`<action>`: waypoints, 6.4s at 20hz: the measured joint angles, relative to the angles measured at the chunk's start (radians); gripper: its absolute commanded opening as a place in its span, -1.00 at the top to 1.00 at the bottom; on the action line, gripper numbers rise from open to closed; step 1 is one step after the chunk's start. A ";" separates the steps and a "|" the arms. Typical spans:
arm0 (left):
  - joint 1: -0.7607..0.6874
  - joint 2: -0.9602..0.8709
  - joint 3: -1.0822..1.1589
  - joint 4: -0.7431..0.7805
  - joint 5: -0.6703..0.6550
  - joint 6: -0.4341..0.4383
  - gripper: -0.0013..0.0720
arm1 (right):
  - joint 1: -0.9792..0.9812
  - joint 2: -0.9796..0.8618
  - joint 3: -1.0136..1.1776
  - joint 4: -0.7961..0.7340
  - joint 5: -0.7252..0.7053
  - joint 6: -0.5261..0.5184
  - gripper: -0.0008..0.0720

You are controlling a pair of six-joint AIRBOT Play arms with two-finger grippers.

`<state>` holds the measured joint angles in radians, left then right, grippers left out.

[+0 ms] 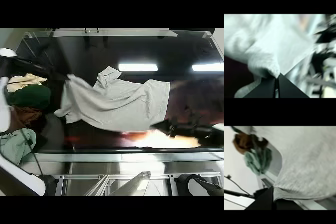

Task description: Fold the shirts.

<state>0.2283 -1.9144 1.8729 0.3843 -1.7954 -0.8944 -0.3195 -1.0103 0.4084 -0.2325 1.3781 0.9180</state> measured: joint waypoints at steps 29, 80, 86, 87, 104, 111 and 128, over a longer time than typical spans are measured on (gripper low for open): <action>0.068 0.393 -0.456 0.084 0.512 -0.331 0.93 | 0.087 -0.615 1.144 -0.274 -0.225 0.132 0.95; -0.033 0.047 -0.260 0.293 0.655 -0.283 0.93 | -0.011 -0.700 0.776 0.031 -0.518 -0.210 0.96; -0.070 -0.146 0.040 0.294 0.798 -0.268 0.93 | -0.010 -0.882 0.986 0.129 -0.528 -0.266 0.95; -0.075 -0.170 0.081 0.295 0.814 -0.264 0.93 | -0.010 -0.901 1.006 0.134 -0.528 -0.267 0.95; -0.100 -0.241 0.119 0.305 1.030 -0.154 0.07 | 0.042 -0.972 1.055 -0.024 -0.388 -0.276 0.20; -0.087 -0.237 0.146 0.304 0.982 -0.154 -0.05 | 0.006 -0.941 1.055 -0.042 -0.345 -0.218 0.33; 0.063 0.308 -0.555 0.567 0.409 -0.385 -1.00 | -0.143 -0.535 0.508 -0.333 -0.010 0.040 0.48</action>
<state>0.2913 -1.6062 1.3174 0.9516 -1.3869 -1.2793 -0.4625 -1.5452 0.9161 -0.5652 1.3678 0.9577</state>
